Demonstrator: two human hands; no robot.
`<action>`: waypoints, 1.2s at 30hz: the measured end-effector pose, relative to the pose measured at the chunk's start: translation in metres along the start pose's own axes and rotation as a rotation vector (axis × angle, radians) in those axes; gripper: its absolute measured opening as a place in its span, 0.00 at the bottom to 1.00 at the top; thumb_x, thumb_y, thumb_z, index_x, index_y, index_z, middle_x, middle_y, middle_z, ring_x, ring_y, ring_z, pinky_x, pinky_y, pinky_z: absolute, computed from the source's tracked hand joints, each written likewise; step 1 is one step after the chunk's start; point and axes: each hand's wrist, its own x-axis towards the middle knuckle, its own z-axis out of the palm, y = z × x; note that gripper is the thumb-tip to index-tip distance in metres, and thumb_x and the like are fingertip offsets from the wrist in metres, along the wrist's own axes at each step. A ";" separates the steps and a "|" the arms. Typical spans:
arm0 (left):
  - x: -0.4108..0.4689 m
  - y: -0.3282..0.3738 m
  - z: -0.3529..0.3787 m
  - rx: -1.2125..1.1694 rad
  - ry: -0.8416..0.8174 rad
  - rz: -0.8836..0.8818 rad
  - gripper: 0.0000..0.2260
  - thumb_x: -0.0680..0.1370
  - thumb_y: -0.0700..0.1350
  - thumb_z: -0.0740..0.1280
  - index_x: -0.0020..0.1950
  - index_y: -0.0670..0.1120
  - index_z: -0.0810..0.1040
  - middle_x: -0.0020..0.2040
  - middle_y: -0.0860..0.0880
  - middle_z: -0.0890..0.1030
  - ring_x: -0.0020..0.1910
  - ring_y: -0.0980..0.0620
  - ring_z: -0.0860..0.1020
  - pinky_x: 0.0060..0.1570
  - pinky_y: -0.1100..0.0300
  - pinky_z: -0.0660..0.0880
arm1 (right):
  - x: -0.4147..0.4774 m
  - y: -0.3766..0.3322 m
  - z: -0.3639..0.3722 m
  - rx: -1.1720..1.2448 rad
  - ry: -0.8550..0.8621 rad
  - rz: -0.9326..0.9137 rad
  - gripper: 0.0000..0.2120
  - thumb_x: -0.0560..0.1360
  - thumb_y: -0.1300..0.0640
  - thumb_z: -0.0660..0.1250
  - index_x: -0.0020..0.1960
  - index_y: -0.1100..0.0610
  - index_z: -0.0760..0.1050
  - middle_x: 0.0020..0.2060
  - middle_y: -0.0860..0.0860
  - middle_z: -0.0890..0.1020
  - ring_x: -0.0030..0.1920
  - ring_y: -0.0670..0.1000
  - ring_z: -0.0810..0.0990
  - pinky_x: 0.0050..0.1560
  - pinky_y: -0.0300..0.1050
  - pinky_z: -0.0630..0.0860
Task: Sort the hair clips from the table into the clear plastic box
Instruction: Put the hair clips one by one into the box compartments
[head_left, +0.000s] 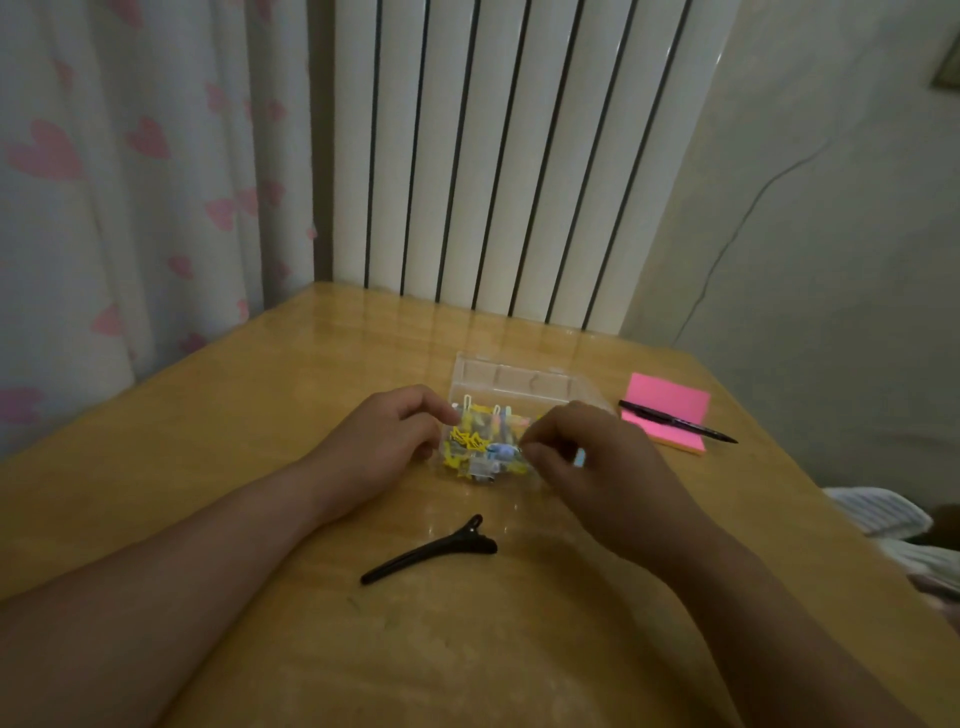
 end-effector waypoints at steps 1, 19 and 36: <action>0.000 0.000 0.000 -0.003 -0.002 0.001 0.11 0.81 0.39 0.66 0.53 0.52 0.86 0.47 0.40 0.84 0.43 0.53 0.80 0.53 0.51 0.79 | -0.001 -0.007 0.004 0.005 -0.043 -0.034 0.05 0.81 0.52 0.68 0.54 0.46 0.83 0.47 0.41 0.82 0.48 0.41 0.79 0.51 0.43 0.79; 0.004 -0.006 0.002 0.055 0.018 0.088 0.03 0.81 0.48 0.72 0.53 0.54 0.86 0.47 0.49 0.85 0.46 0.55 0.81 0.51 0.56 0.77 | -0.006 -0.034 0.024 -0.046 -0.412 -0.206 0.05 0.80 0.48 0.70 0.55 0.44 0.82 0.52 0.40 0.77 0.52 0.41 0.75 0.52 0.44 0.77; 0.005 -0.008 0.004 0.046 0.026 0.117 0.04 0.81 0.45 0.73 0.55 0.53 0.85 0.42 0.53 0.81 0.38 0.64 0.76 0.40 0.73 0.72 | 0.032 0.037 -0.044 -0.146 0.054 0.167 0.02 0.80 0.50 0.72 0.50 0.45 0.84 0.47 0.43 0.79 0.48 0.42 0.76 0.43 0.38 0.70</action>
